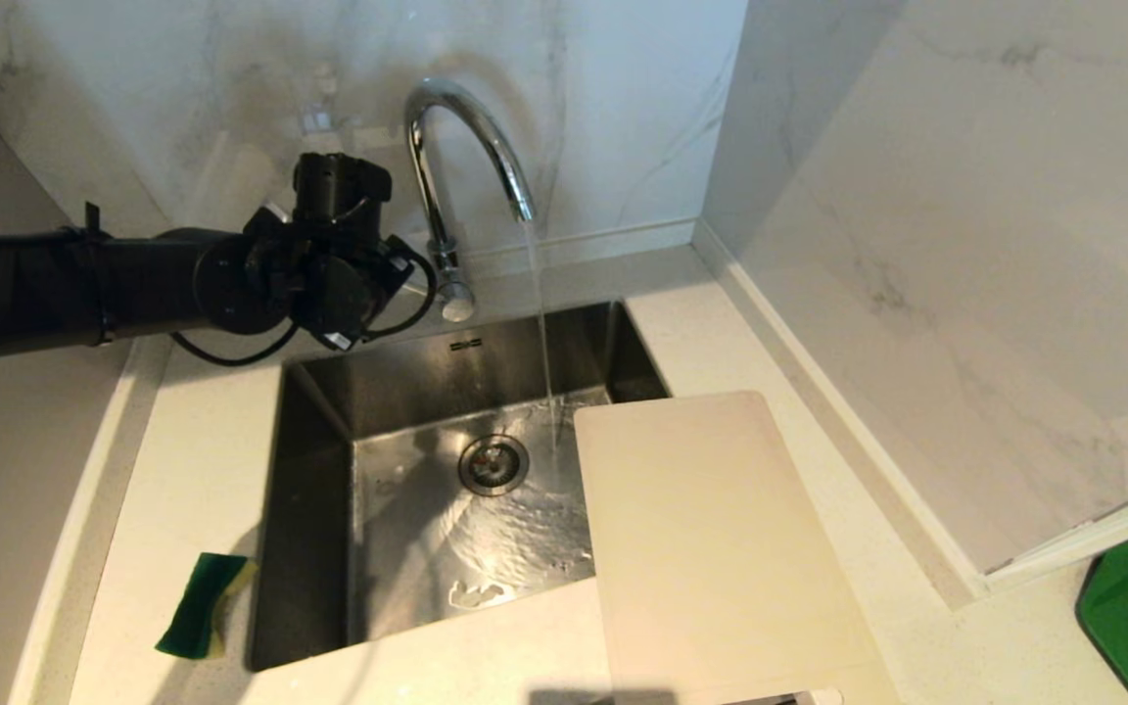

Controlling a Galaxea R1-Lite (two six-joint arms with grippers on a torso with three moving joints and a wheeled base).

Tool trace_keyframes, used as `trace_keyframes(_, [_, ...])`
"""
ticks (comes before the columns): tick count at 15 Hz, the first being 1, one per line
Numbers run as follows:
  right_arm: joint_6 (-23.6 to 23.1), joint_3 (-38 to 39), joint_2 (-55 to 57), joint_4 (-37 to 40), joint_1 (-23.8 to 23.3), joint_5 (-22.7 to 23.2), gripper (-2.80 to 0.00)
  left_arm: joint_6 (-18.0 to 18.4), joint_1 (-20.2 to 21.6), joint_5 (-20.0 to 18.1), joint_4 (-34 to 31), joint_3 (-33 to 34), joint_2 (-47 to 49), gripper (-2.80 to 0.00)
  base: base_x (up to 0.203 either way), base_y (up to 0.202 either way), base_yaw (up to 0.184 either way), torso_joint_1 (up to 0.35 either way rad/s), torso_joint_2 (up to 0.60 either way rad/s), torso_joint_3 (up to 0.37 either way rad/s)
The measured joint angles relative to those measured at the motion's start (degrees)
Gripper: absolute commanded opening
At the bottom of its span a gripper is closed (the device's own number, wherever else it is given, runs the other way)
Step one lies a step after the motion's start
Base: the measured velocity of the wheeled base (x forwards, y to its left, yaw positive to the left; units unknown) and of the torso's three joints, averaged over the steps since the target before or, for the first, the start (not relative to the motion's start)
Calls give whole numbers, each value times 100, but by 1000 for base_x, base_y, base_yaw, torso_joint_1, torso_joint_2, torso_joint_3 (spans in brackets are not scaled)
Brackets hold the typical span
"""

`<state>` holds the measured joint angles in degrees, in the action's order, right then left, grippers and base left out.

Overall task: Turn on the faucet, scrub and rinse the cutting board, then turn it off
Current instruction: Turn on the tap

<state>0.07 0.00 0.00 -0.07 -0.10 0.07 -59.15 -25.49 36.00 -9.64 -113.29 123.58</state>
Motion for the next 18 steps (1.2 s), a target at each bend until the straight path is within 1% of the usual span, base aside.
trace_keyframes(4, [2,0,0,0,0,0,-280,169,-34,23,240,-11,235,0,0,0,0,0,0,0])
trace_keyframes(10, [2,0,0,2,0,-2,-280,289,-20,-4,350,-22,536,0,0,0,0,0,0,0])
trace_keyframes(18, [2,0,0,2,0,4,-280,581,0,9,668,-83,843,0,0,0,0,0,0,0])
